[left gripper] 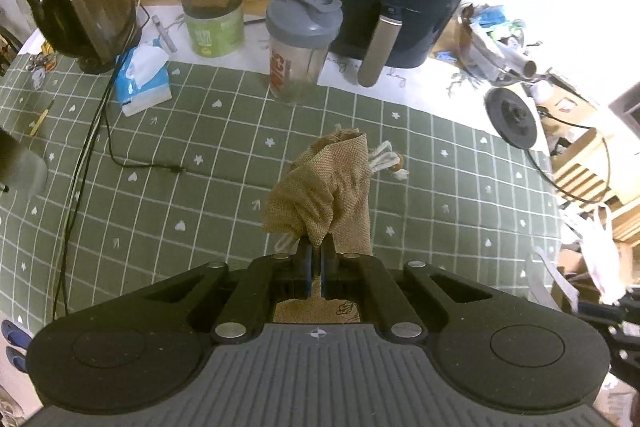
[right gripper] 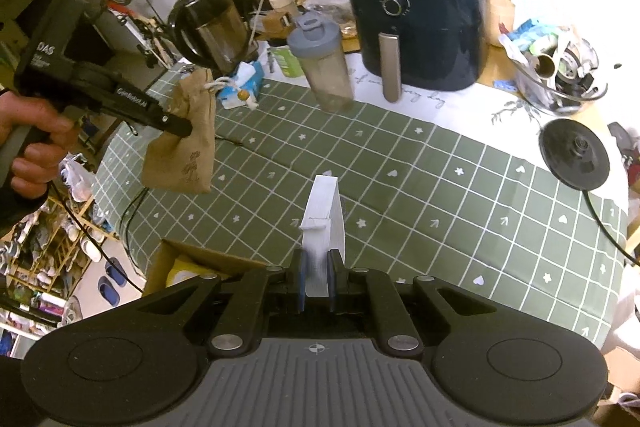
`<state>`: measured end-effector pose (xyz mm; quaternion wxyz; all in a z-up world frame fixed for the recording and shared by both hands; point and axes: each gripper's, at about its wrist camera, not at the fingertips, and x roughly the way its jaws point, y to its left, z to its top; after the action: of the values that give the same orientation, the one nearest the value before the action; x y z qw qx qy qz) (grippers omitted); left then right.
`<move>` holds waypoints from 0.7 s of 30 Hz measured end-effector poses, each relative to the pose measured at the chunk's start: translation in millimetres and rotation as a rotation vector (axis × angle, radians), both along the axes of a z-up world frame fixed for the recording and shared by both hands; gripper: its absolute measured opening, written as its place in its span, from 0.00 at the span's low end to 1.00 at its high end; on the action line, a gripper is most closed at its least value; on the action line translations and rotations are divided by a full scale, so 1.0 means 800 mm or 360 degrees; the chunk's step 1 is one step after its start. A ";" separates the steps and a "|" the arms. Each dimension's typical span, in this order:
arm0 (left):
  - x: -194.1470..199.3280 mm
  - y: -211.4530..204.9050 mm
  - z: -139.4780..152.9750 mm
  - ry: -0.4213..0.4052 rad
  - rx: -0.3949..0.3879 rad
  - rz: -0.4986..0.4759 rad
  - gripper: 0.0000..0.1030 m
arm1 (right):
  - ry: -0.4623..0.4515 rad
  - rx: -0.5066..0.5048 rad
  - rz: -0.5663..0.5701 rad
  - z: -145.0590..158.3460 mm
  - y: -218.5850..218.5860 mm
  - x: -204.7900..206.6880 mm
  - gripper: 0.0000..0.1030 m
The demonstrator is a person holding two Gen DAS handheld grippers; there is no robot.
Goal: Organize soft objects
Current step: 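Lift the pouch and white strap and carry them over the box with both grippers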
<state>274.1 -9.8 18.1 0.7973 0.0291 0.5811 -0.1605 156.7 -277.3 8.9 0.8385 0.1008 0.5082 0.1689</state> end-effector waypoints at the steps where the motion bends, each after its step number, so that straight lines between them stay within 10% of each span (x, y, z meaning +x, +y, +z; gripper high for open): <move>1: -0.005 0.002 0.003 0.0004 -0.0009 0.0001 0.04 | -0.0007 0.0005 0.0007 0.002 0.001 -0.002 0.13; 21: -0.119 0.011 0.000 0.0297 -0.0255 0.0021 0.04 | -0.0042 0.0057 0.0109 0.020 0.003 -0.049 0.13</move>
<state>178.7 -1.3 18.4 0.7405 -0.0536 0.6383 -0.2032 117.7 -274.9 25.1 0.8369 0.0960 0.4971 0.2079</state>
